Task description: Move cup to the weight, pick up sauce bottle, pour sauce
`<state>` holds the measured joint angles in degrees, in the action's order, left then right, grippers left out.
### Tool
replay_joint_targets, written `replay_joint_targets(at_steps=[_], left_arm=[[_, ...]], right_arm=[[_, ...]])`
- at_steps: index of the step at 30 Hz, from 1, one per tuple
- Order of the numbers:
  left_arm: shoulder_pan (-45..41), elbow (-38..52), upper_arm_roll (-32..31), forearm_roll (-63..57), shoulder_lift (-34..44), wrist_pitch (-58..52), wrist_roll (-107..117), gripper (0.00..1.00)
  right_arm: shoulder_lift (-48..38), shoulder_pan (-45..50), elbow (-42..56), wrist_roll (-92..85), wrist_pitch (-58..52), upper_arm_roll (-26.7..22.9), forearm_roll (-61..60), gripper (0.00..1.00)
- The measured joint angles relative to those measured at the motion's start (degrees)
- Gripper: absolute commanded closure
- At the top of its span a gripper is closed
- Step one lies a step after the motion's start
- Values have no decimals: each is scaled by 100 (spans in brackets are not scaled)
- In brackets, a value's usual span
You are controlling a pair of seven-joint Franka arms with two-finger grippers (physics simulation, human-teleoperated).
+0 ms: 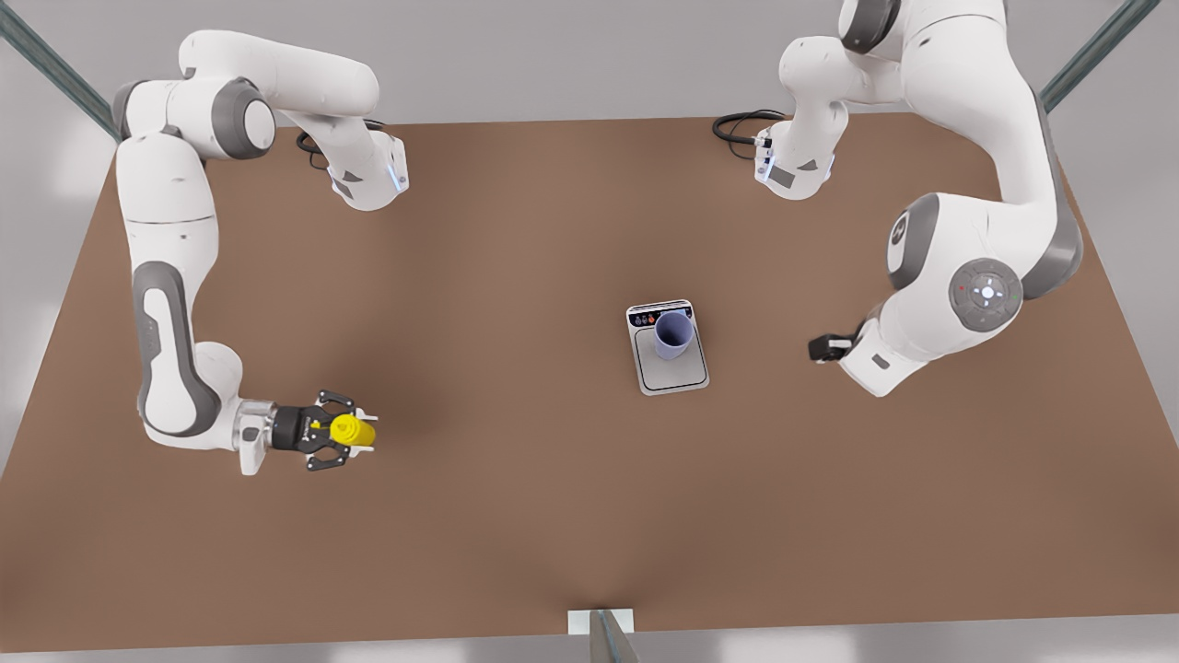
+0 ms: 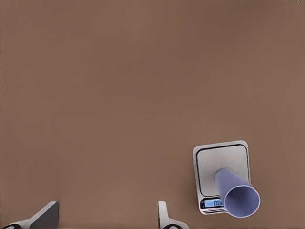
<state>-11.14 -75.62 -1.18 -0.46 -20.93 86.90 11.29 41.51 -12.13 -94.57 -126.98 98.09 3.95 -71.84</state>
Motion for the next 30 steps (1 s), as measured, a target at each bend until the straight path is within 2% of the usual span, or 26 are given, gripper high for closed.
replay_joint_targets(at_steps=[6,22,23,24,27,29,30], left_arm=[[84,308,397,-18,77,-24,-79,0],[68,311,408,-1,36,11,-52,0],[68,311,408,-2,36,11,-48,0],[68,311,408,-3,36,11,-48,0],[68,311,408,-2,36,9,-32,0],[68,311,408,0,36,11,-31,0],[67,311,405,1,36,11,-31,0]], right_arm=[[529,0,79,-501,0,0,-214,39],[876,44,114,-1083,10,1,-462,37],[901,44,119,-1083,12,1,-462,34],[903,44,120,-1083,9,1,-462,26],[897,11,114,-1074,-8,1,-471,23],[894,-9,114,-1074,-18,2,-471,12],[891,-9,114,-1066,-18,1,-471,0]])
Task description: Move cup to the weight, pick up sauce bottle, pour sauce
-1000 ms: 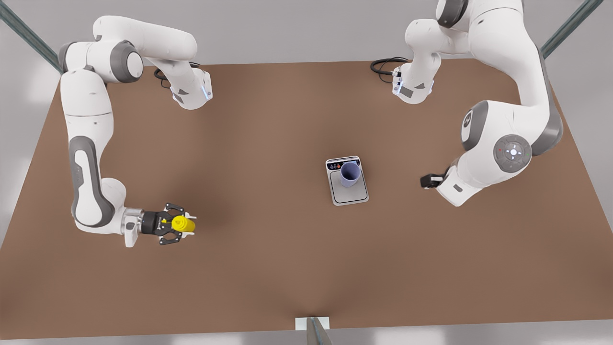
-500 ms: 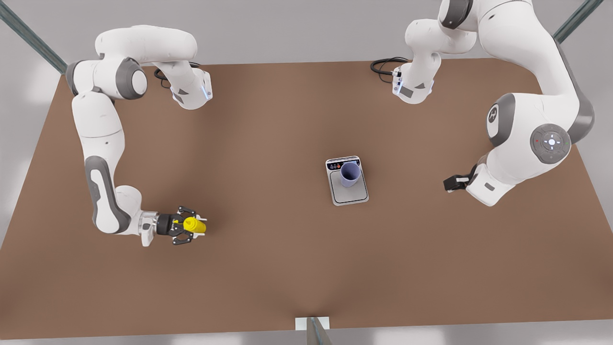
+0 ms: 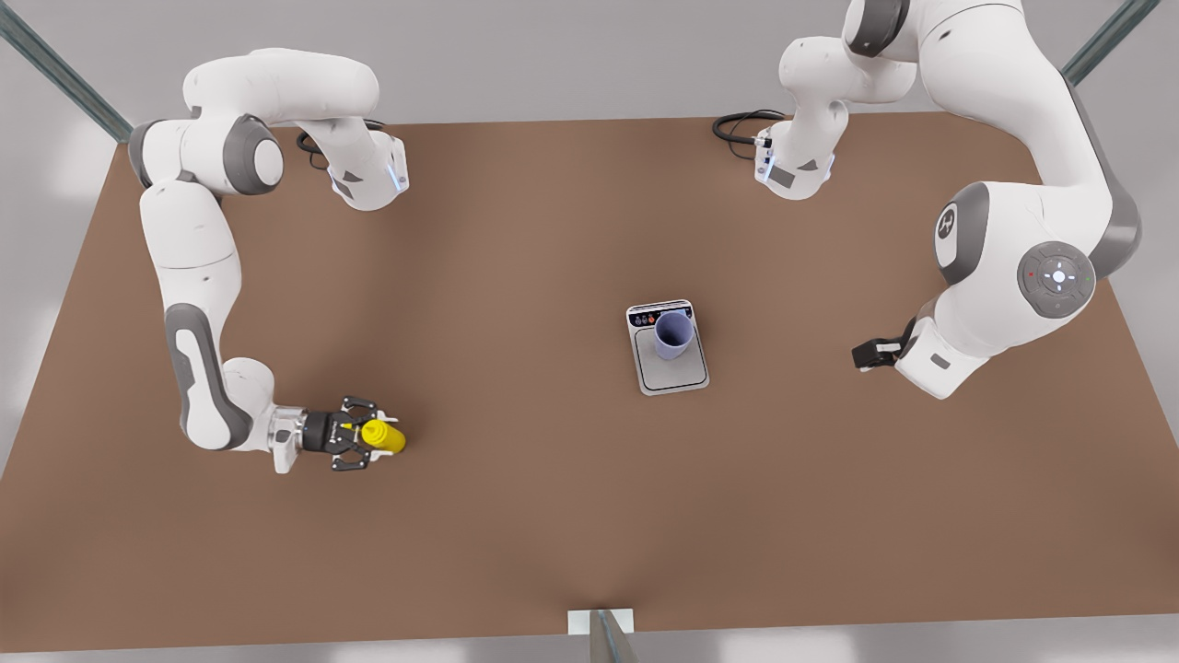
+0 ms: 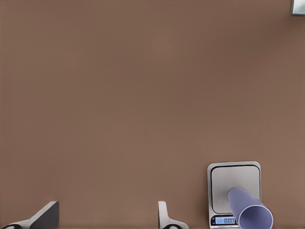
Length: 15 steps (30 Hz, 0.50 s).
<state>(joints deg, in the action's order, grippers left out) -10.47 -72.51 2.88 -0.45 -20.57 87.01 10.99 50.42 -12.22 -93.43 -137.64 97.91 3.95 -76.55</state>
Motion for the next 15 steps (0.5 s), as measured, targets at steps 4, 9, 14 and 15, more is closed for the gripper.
replay_joint_targets(at_steps=[4,9,14,15], left_arm=[[1,0,2,1,-9,0,0,0],[0,0,-7,2,-9,9,0,0],[0,0,-7,2,-9,9,0,0],[-1,0,-2,2,-17,9,0,0]], right_arm=[[-6,-8,-9,-1,-35,0,0,0],[-6,-32,-16,-7,-35,-7,9,0],[-6,-144,-49,-17,-120,-18,83,0],[-6,-154,-69,-25,-156,-26,88,0]])
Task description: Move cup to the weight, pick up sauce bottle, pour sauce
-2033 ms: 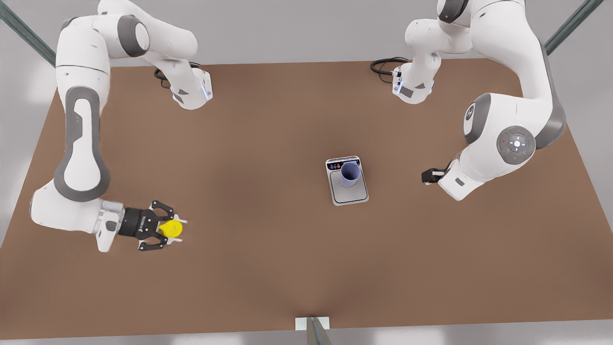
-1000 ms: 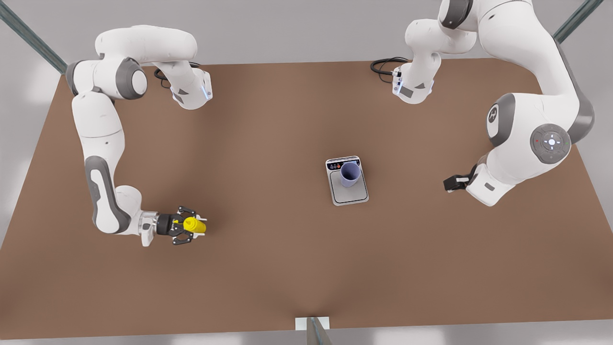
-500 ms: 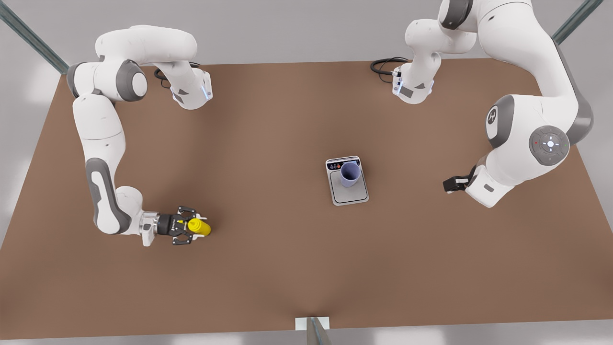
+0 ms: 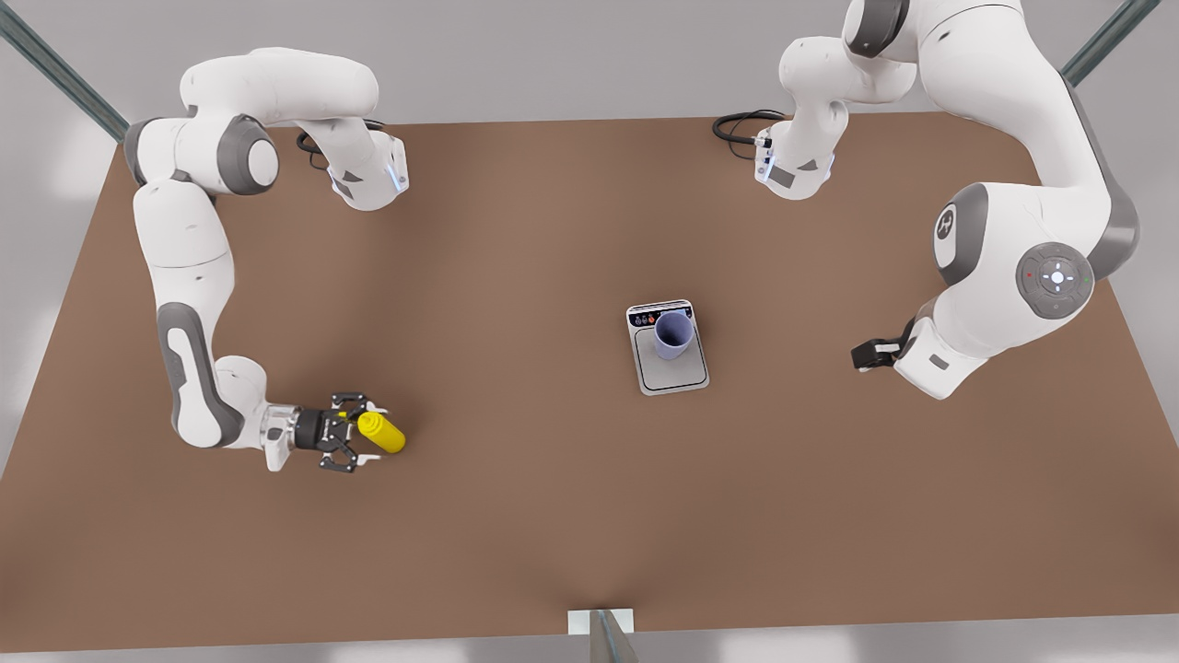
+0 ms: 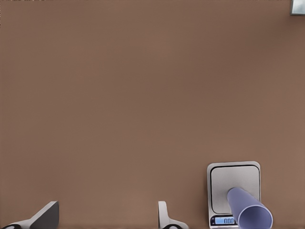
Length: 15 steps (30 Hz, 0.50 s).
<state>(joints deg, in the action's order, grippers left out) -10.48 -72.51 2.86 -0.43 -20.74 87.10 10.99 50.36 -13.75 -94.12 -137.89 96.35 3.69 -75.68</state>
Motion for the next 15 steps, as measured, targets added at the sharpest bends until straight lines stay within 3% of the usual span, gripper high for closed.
replay_joint_targets(at_steps=[15], left_arm=[[2,0,-5,0,-9,36,0,0]], right_arm=[[-34,-633,-177,-150,-191,-9,796,0]])
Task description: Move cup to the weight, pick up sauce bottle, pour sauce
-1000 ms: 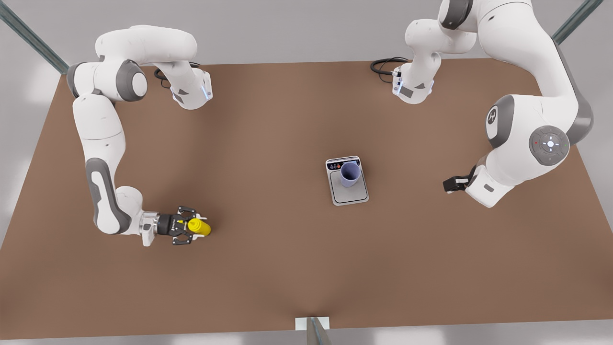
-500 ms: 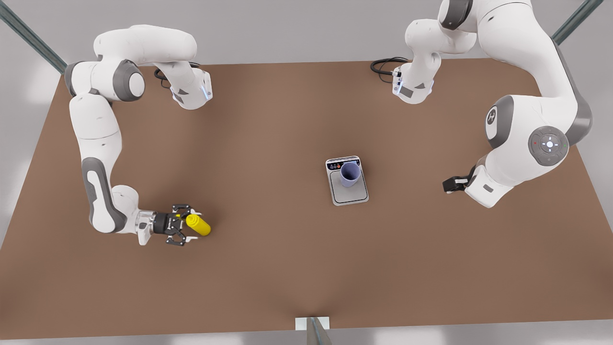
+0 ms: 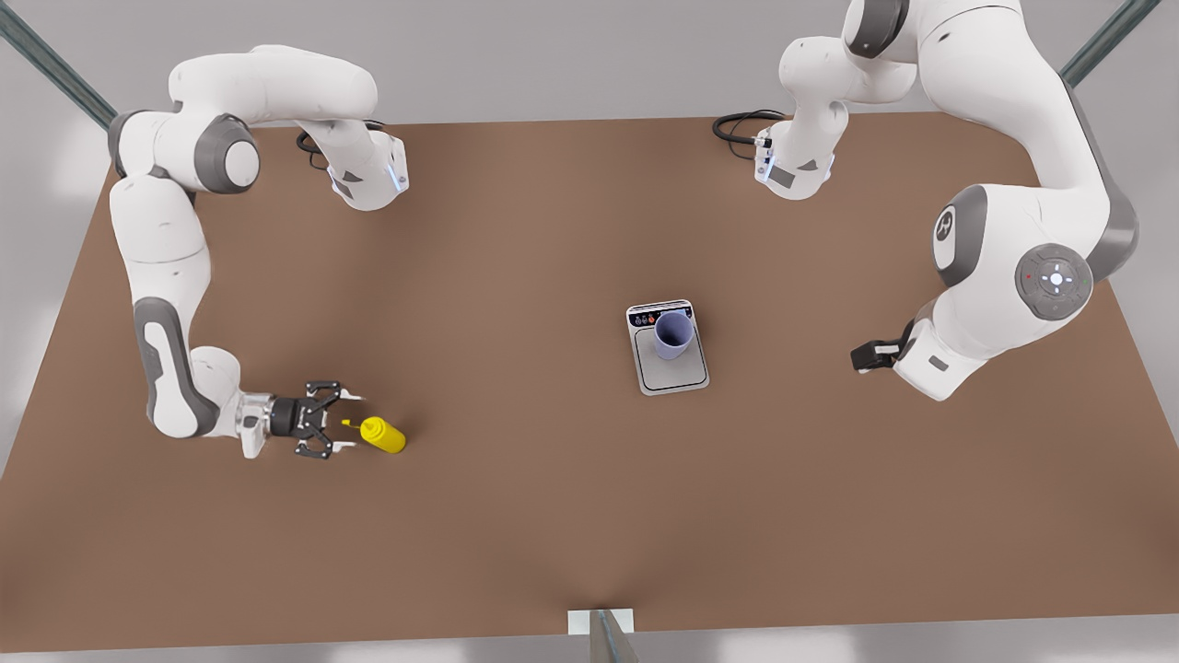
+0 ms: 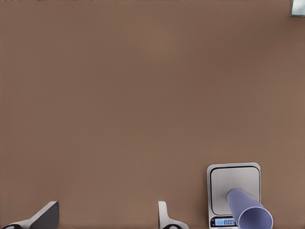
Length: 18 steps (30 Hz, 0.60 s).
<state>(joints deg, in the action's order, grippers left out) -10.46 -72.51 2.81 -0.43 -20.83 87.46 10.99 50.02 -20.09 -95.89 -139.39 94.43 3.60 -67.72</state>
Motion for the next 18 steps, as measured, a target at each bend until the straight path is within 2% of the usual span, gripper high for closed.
replay_joint_targets(at_steps=[3,5,6,8,9,11,13,15,18], left_arm=[[0,0,0,0,0,5,0,0],[0,0,0,0,8,3,5,0],[-1,7,7,-1,44,4,21,0],[2,468,46,-10,71,-1,17,0],[28,500,166,-14,171,-6,-69,0],[20,471,248,-27,744,-282,-70,0],[88,-33,204,-35,1305,-309,-82,0],[51,-157,202,-37,1336,-309,-87,0],[81,-167,202,-38,1319,-309,-97,0]], right_arm=[[-118,-354,22,75,-204,-9,491,0],[-489,-293,185,629,-753,-552,972,0],[-917,-292,442,1616,-1039,-762,1700,0],[-1783,-117,1221,4309,-1130,-792,3024,0],[-2082,275,1690,5977,-1119,-790,3678,0],[-2127,1024,2504,8533,-1083,-802,4650,0],[-2241,1396,3027,10531,-1049,-802,5774,0],[-2583,1974,2920,11976,-617,-1020,6200,0],[-3191,2149,2058,13142,3,-1045,6209,0]])
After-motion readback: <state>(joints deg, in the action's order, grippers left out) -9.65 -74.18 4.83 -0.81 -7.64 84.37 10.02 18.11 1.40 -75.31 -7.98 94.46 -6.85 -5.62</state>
